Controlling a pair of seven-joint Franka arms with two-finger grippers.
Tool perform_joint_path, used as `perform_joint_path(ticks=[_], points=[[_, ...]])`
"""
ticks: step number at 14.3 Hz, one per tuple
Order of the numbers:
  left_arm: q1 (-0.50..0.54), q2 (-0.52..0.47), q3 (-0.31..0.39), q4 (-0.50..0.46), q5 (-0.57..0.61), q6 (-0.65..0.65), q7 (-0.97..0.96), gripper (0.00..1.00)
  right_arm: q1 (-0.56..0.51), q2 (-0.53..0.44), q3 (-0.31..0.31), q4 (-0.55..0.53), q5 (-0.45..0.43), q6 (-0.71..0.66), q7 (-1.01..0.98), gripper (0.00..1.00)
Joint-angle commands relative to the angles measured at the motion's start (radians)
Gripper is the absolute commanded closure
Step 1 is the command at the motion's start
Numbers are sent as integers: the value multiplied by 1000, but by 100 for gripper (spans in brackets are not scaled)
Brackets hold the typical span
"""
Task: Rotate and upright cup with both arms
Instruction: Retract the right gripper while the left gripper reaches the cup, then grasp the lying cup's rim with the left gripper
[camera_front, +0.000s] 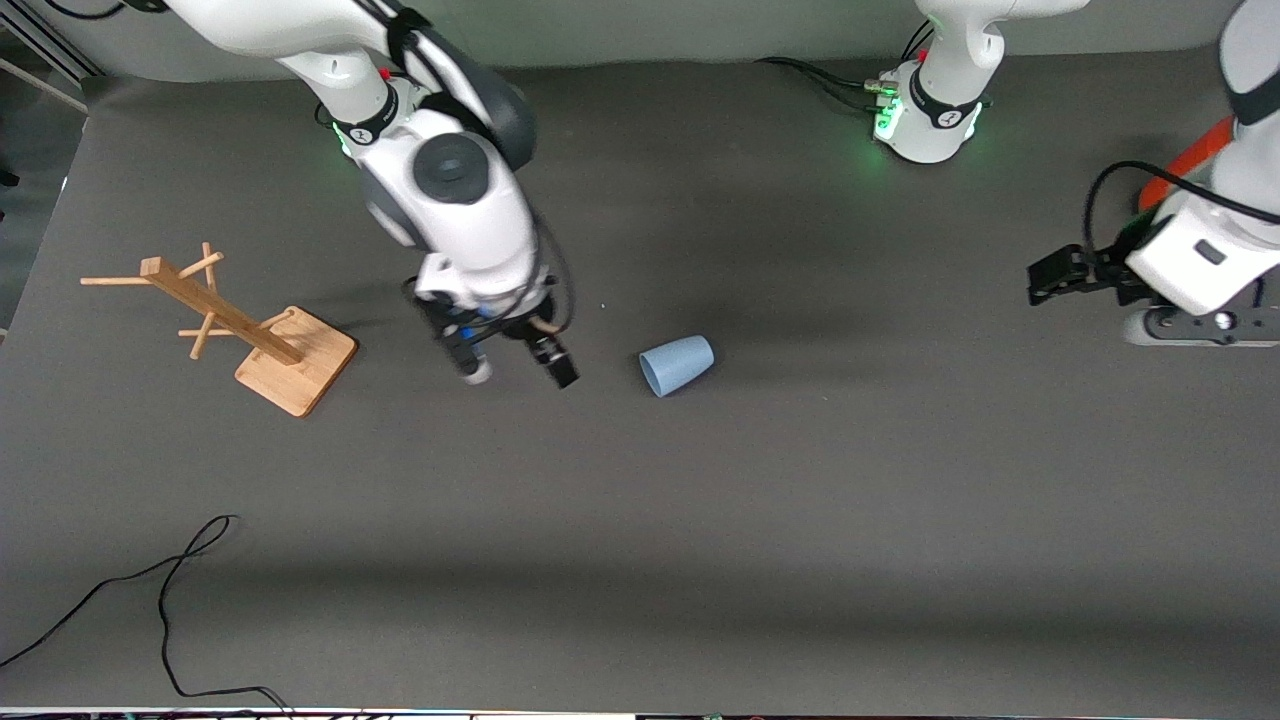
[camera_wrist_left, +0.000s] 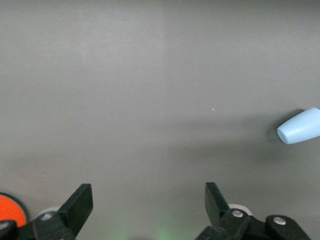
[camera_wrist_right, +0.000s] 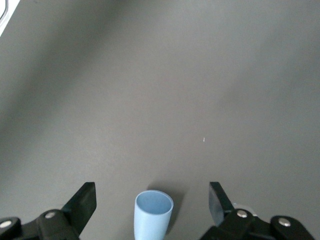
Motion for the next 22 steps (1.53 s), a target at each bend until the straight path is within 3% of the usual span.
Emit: perform_joint_path(ticks=[1, 3, 7, 11, 14, 17, 22], points=[[-9, -11, -43, 23, -3, -29, -85, 0, 11, -129, -163, -19, 191, -39, -328, 0], [-10, 4, -106, 50, -3, -29, -168, 0, 11, -174, -245, -19, 243, -93, -531, 0], [-51, 111, -249, 161, 35, -32, -442, 0, 8, -237, -369, -19, 245, -201, -855, 0], [-225, 229, -252, 273, 116, -35, -688, 0, 4, -298, -499, -31, 257, -270, -1177, 0], [-324, 390, -246, 464, 170, -83, -866, 0, 13, -326, -624, -33, 337, -302, -1400, 0], [-407, 556, -244, 630, 240, -104, -1016, 0, 11, -330, -667, -46, 337, -316, -1523, 0], [-512, 685, -224, 652, 358, -61, -1098, 0, 13, -327, -679, -45, 326, -328, -1595, 0]])
